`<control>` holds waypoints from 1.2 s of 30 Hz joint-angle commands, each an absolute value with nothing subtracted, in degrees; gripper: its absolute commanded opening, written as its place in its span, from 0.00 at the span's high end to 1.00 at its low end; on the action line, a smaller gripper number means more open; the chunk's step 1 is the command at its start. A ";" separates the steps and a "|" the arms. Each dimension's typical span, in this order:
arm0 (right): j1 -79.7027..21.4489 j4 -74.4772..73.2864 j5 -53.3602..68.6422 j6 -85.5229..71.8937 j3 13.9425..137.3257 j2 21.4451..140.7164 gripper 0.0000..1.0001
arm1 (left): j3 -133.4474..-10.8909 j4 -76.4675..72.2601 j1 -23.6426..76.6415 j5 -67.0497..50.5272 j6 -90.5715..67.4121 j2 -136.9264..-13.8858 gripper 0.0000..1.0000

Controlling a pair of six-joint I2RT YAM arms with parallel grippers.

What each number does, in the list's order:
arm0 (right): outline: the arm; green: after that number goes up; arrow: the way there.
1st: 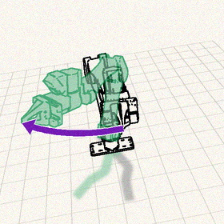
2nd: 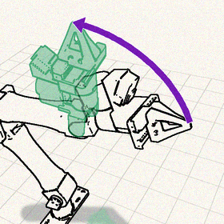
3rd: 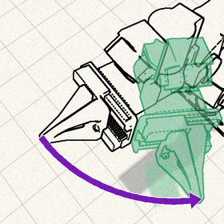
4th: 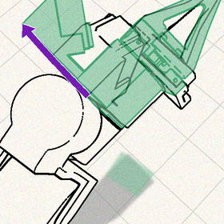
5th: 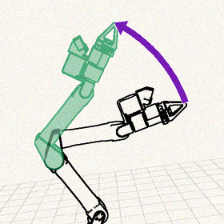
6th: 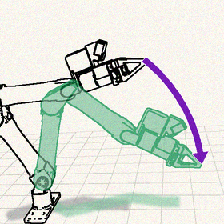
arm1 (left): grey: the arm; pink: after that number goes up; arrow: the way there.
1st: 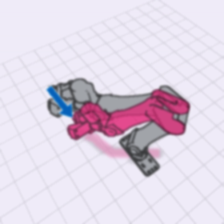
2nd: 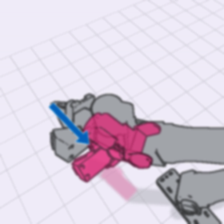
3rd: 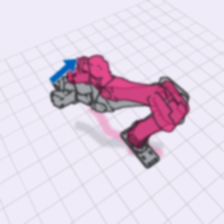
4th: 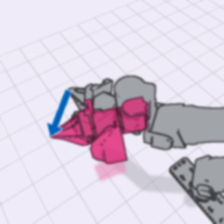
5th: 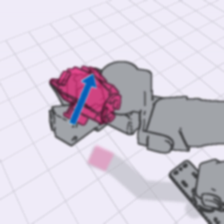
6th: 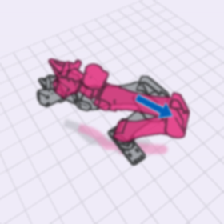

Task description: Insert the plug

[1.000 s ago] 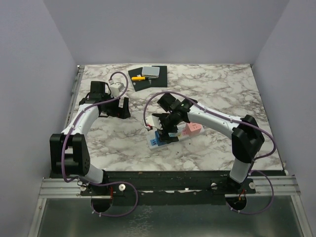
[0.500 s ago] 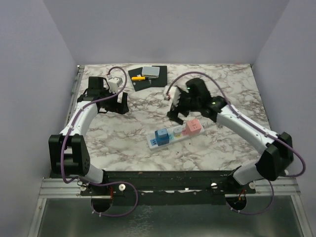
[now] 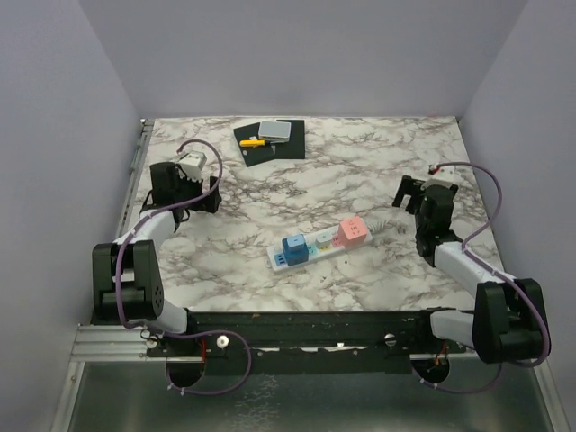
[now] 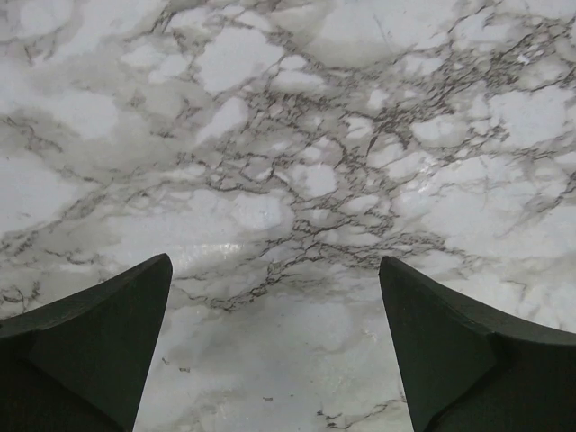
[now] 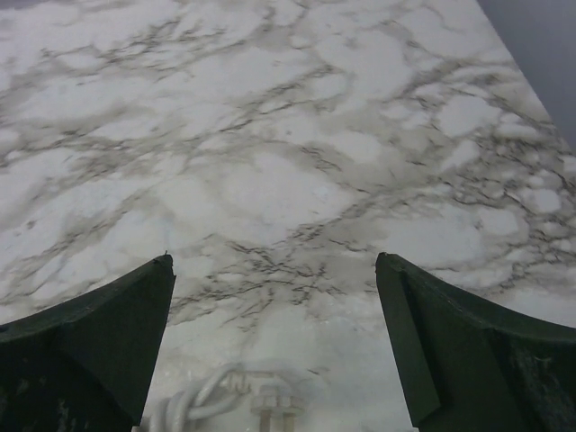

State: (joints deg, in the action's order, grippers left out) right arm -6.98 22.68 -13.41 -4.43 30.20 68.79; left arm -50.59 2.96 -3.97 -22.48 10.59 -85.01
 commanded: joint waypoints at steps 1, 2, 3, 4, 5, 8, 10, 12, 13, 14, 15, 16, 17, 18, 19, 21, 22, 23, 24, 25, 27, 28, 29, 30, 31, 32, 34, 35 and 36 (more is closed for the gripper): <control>-2.69 39.26 -22.41 -14.33 24.87 72.24 0.00 | -38.93 -23.09 -6.60 -21.56 6.78 -84.95 0.01; -2.16 41.17 -22.54 -14.48 23.98 73.14 0.00 | -36.72 -27.00 -6.71 -21.34 6.33 -84.80 0.01; -1.79 42.63 -22.48 -13.88 23.45 74.05 0.00 | -35.05 -30.00 -6.79 -21.16 5.84 -84.69 0.01; -1.42 44.15 -22.52 -13.45 23.28 74.72 0.00 | -33.53 -32.20 -6.79 -21.28 5.39 -84.69 0.01; -1.22 44.48 -22.12 -12.81 23.41 74.97 0.00 | -32.28 -34.24 -6.77 -21.48 5.10 -84.97 0.01; -0.88 46.30 -20.78 -10.75 24.09 76.39 0.00 | -29.77 -38.43 -6.79 -21.22 4.57 -86.66 0.01; -0.75 47.76 -20.30 -9.54 24.29 77.16 0.00 | -27.79 -42.70 -6.77 -19.83 4.16 -87.87 0.01; -0.70 44.56 -19.15 -6.84 25.35 77.18 0.00 | -27.22 -44.17 -6.88 -19.51 3.35 -88.68 0.01; -0.68 43.54 -18.23 -5.70 25.12 76.94 0.00 | -26.98 -44.65 -6.86 -19.52 3.13 -88.87 0.01; -0.70 43.69 -17.59 -5.10 24.11 76.72 0.00 | -26.53 -45.66 -6.86 -19.19 2.79 -88.83 0.01; -0.70 44.99 -17.38 -4.88 22.65 76.57 0.00 | -26.06 -46.61 -6.86 -19.23 2.38 -88.83 0.01; -0.70 47.51 -17.77 -4.59 21.08 76.79 0.00 | -25.59 -47.54 -6.81 -19.55 2.10 -89.07 0.01; -0.68 50.50 -18.38 -4.35 19.17 77.26 0.00 | -24.80 -49.39 -6.85 -19.71 1.37 -89.43 0.01; -0.70 53.43 -18.96 -4.49 17.74 78.12 0.00 | -24.35 -51.38 -6.85 -19.70 0.36 -90.01 0.01; -0.64 56.22 -18.80 -4.46 16.67 78.69 0.00 | -24.30 -51.96 -6.86 -19.06 0.22 -90.17 0.01; -0.38 59.80 -16.52 -4.56 15.79 79.45 0.00 | -23.82 -54.71 -6.85 -18.70 -2.85 -90.88 0.01; -0.36 60.13 -15.52 -4.28 16.18 80.31 0.00 | -23.25 -56.63 -6.85 -18.53 -3.73 -91.10 0.01; -0.35 61.24 -15.08 -4.15 16.17 81.37 0.00 | -22.47 -59.32 -6.86 -17.98 -4.75 -91.35 0.01; -0.34 63.26 -15.10 -4.29 15.48 82.25 0.00 | -22.00 -61.42 -6.83 -18.26 -5.34 -91.59 0.01; -0.33 65.24 -15.57 -4.64 14.68 83.31 0.00 | -21.68 -61.88 -6.78 -18.20 -5.25 -91.77 0.01; -0.35 69.12 -13.93 -3.70 13.32 84.93 0.00 | -19.56 -66.40 -6.78 -16.97 -5.56 -92.18 0.01; -0.30 71.93 -12.24 -2.82 12.45 86.24 0.00 | -17.65 -71.10 -6.77 -17.11 -5.97 -92.55 0.01; -0.34 75.27 -11.04 -1.78 11.40 87.78 0.00 | -16.01 -73.55 -6.77 -17.97 -5.74 -92.22 0.01; -0.35 78.74 -9.91 -1.07 10.18 88.82 0.00 | -14.91 -74.24 -6.66 -18.20 -5.00 -91.67 0.01; -0.35 81.02 -9.08 -0.66 9.29 89.09 0.00 | -13.96 -75.87 -6.26 -17.97 -4.58 -91.36 0.01; -0.35 81.46 -8.02 -0.57 8.81 88.80 0.00 | -12.95 -77.77 -5.91 -17.12 -4.54 -91.35 0.01; -0.35 79.76 -7.08 -0.55 9.36 88.39 0.00 | -11.62 -79.53 -4.95 -14.49 -4.25 -91.13 0.01; -0.35 78.56 -7.38 -0.57 10.20 88.52 0.00 | -10.71 -80.56 -3.94 -12.44 -3.72 -90.89 0.01; -0.35 77.21 -7.71 -0.53 11.06 88.77 0.00 | -9.74 -82.18 -2.61 -9.35 -2.98 -90.91 0.01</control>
